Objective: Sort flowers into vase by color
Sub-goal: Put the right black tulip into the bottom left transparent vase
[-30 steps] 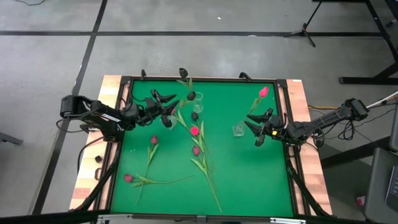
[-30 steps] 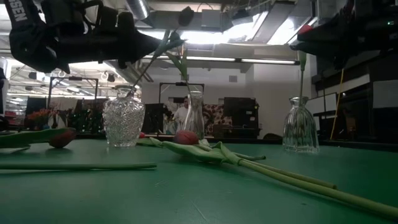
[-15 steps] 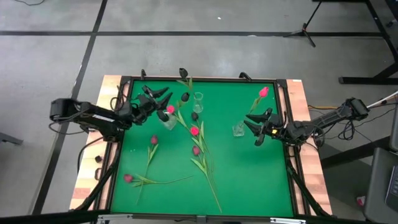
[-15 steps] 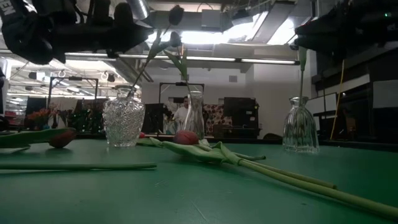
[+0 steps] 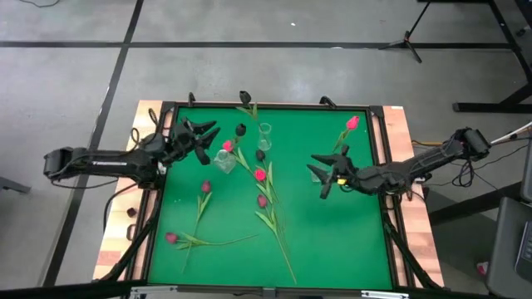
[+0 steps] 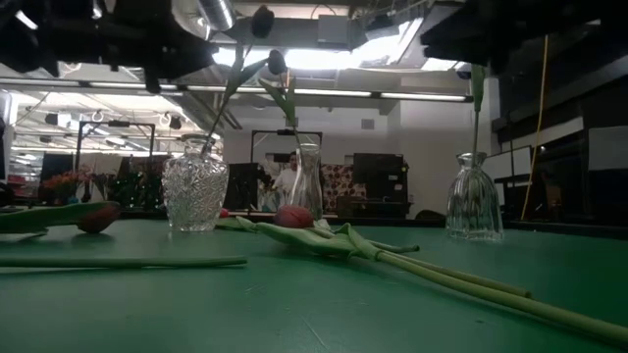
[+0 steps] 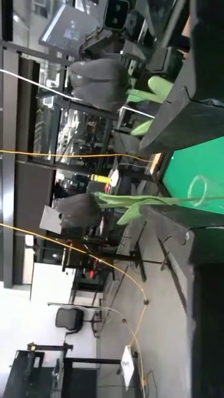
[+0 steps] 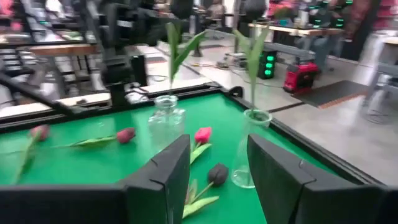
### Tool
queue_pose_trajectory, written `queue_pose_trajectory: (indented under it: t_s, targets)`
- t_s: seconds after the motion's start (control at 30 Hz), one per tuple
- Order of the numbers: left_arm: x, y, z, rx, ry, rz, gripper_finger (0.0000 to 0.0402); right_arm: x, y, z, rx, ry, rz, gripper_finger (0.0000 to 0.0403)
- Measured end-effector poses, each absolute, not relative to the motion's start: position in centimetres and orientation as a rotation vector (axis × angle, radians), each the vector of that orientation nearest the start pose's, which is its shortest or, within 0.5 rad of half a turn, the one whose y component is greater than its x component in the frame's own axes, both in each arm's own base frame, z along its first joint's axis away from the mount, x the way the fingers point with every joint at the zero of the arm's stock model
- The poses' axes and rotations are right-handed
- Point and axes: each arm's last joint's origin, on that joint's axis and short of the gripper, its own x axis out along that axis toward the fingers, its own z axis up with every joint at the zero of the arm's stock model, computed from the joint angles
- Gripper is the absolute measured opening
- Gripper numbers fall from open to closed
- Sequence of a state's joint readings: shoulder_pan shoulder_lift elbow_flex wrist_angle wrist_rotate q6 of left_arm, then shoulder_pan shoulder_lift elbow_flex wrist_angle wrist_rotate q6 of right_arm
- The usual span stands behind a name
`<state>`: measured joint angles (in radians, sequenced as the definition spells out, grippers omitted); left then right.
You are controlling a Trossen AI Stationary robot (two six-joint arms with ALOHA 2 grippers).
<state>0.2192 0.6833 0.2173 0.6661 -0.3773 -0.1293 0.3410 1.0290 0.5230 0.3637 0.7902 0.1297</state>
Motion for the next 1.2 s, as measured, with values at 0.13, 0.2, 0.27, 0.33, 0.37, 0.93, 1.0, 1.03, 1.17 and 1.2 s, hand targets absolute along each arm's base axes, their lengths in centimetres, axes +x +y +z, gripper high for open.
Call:
queue_pose_trajectory:
  t_s: [0.13,0.2,0.27,0.33,0.37,0.93,1.0,1.03,1.17,1.2]
  targets:
    - [13.6,4.2,23.6,-0.146,-0.246,0.612,0.0141,23.5,4.7,25.3,0.054,0.121,-0.495,0.0159]
    - [13.1,4.2,23.7,-0.158,-0.243,0.631,0.0141,24.8,4.3,25.3,0.036,0.153,-0.478,0.0159]
    - [12.9,4.1,23.5,-0.174,-0.227,0.634,0.0141,26.3,3.9,25.3,0.028,0.174,-0.473,0.0159]
    - [12.7,4.1,23.1,-0.191,-0.188,0.632,0.0141,27.6,3.4,25.2,0.02,0.198,-0.47,0.0159]
    - [12.7,4.1,22.9,-0.199,-0.168,0.633,0.0141,28.3,3.1,25.2,0.017,0.207,-0.459,0.0159]
    - [12.4,4.3,22.2,-0.169,-0.086,0.758,0.0141,36.9,-1.5,27.8,-0.044,0.188,-0.357,0.0159]
    - [12.4,4.3,21.9,-0.165,-0.06,0.76,0.0141,37.6,-2.0,28.0,-0.057,0.181,-0.364,0.0159]
    - [12.4,4.3,21.8,-0.164,-0.049,0.761,0.0141,37.9,-2.3,28.1,-0.058,0.181,-0.359,0.0159]
    - [12.4,4.3,21.6,-0.165,-0.024,0.763,0.0141,39.4,-3.0,28.3,-0.052,0.169,-0.323,0.0159]
    - [12.4,4.3,21.6,-0.165,-0.023,0.763,0.0141,39.7,-3.3,28.3,-0.052,0.168,-0.325,0.0159]
